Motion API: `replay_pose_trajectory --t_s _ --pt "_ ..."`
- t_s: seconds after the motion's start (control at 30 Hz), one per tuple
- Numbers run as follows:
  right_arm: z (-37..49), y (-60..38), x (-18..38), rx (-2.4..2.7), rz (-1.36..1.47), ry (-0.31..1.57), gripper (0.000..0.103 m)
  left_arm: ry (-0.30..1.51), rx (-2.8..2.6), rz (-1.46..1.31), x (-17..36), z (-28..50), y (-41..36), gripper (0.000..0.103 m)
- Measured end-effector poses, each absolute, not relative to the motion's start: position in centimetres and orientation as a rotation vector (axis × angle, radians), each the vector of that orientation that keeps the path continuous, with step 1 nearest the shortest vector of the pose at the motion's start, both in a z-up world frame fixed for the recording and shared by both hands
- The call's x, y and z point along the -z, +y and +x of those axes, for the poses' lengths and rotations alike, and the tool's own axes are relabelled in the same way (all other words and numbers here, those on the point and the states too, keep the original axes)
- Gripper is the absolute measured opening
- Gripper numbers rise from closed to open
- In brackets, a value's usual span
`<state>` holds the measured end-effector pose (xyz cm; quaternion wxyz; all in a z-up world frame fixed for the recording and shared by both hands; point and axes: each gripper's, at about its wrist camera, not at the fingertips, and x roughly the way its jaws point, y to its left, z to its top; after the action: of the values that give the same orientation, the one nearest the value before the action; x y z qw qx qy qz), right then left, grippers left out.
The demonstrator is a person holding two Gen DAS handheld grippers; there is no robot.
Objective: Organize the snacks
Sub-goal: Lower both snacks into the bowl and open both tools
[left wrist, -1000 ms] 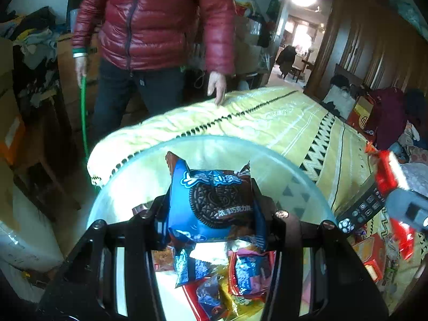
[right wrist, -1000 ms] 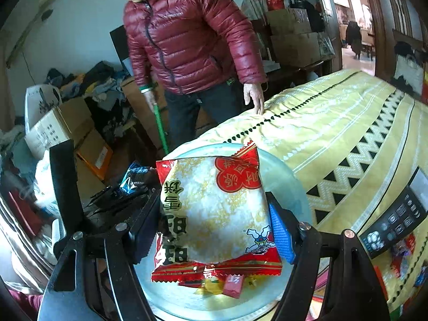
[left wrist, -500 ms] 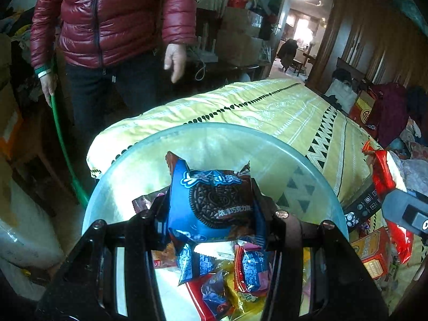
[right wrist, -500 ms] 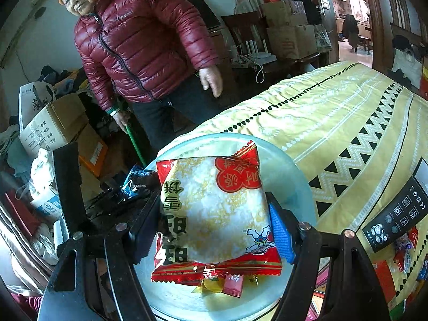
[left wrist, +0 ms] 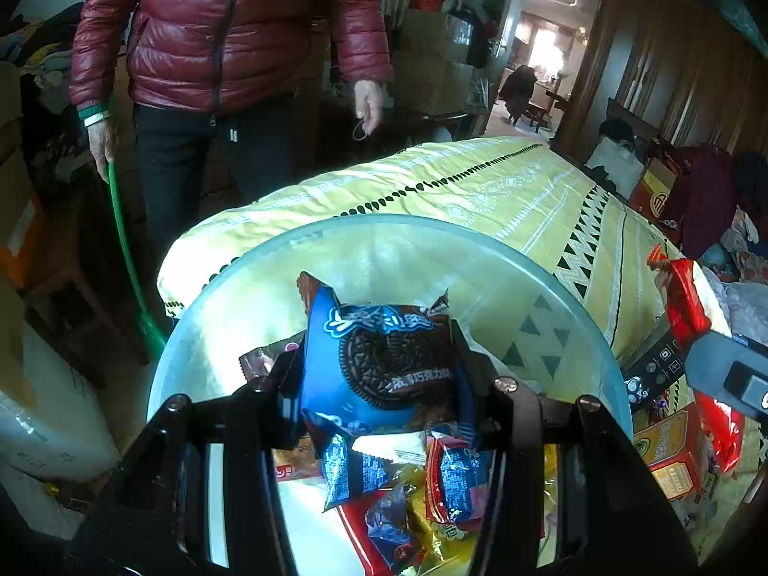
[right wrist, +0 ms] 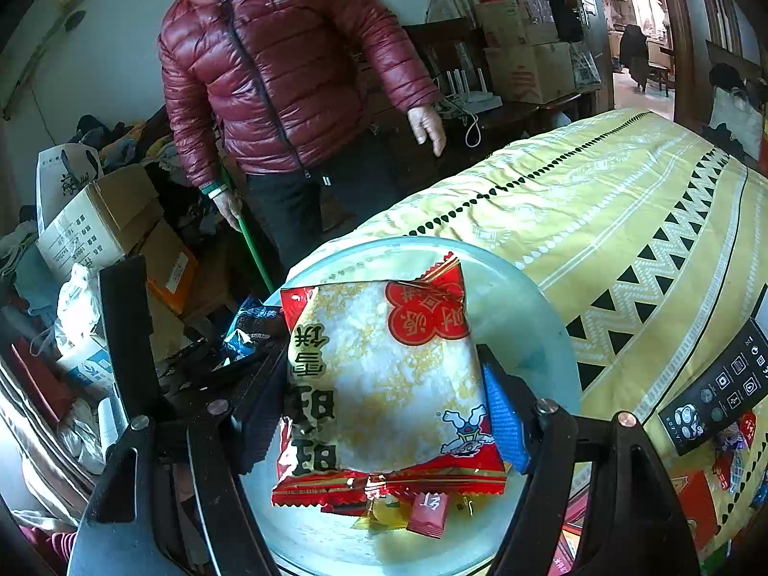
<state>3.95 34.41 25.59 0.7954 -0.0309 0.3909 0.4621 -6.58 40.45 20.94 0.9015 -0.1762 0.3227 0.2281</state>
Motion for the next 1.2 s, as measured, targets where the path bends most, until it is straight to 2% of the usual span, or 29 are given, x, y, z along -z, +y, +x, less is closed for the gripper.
replay_pose_trajectory --t_s 1.0,1.13,1.2 --pt "4.1 35.4 -24.7 -1.000 -0.071 0.860 0.077 0.700 -0.479 -0.373 -20.0 -6.4 41.3 0.048" --pt "4.2 35.7 -24.4 -0.996 -0.070 0.873 0.078 0.722 -0.477 -0.379 -19.6 -6.1 41.5 0.052" --pt "4.3 35.7 -24.2 -0.990 -0.072 0.882 0.081 0.727 -0.484 -0.380 -19.4 -6.0 41.6 0.057"
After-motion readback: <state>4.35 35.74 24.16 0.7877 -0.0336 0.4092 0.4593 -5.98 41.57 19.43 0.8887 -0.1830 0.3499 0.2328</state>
